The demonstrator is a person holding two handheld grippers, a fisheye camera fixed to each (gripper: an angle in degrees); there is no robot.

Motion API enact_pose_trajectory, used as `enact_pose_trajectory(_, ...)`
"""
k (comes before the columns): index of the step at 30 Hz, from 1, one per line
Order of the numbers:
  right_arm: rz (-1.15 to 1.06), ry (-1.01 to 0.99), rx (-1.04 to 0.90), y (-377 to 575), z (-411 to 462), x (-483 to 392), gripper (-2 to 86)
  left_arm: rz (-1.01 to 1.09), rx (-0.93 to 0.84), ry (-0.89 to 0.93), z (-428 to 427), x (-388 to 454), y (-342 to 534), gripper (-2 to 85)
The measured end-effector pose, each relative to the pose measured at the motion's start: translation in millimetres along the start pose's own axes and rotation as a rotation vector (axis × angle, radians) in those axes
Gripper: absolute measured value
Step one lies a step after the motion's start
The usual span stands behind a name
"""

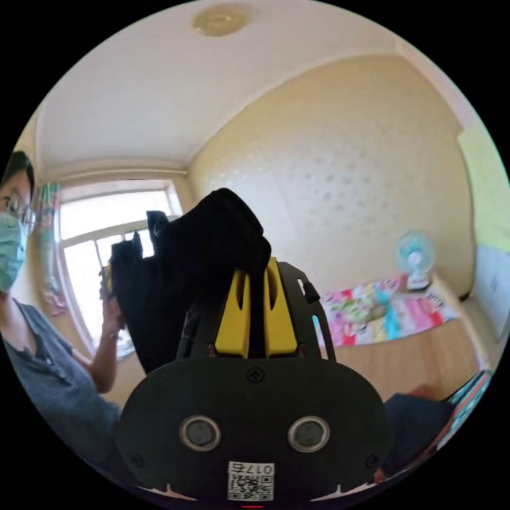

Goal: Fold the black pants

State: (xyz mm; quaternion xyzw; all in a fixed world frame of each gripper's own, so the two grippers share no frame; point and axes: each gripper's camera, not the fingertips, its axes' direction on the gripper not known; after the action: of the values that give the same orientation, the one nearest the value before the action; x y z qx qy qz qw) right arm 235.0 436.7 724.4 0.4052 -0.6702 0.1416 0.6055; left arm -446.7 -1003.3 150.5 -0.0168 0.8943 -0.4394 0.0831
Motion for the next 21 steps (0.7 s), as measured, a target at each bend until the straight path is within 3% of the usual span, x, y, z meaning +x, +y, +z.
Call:
enact_pose_trajectory(5, -0.077, -0.02, 0.297, -83.2, 15.0, -33.1, 4.8, -0.05, -0.015, -0.001, 16.8, 4.1, -6.2, 5.1)
enact_pose_trajectory(10, -0.176, -0.323, 0.287, -156.7, 126.6, -61.6, 5.0, -0.039, 0.081, -0.053, -26.3, 13.3, -26.8, 5.2)
enact_pose_trajectory(13, -0.212, -0.477, 0.066, -185.4, 244.7, -91.4, 5.3, -0.058, 0.132, -0.225, -81.4, 15.9, -34.0, 5.3)
enact_pose_trajectory(16, -0.219, -0.632, -0.354, -170.8, 404.3, -123.2, 6.0, -0.239, 0.193, -0.417, -141.9, -1.7, -16.9, 5.5)
enact_pose_trajectory(18, -0.173, -0.617, -0.659, -106.2, 522.7, -138.1, 7.6, -0.467, 0.235, -0.589, -185.9, -28.3, 25.0, 6.1)
enact_pose_trajectory(21, -0.048, -0.503, -0.973, 7.6, 624.9, -126.7, 13.0, -0.808, 0.161, -0.849, -238.2, -69.9, 111.2, 9.4)
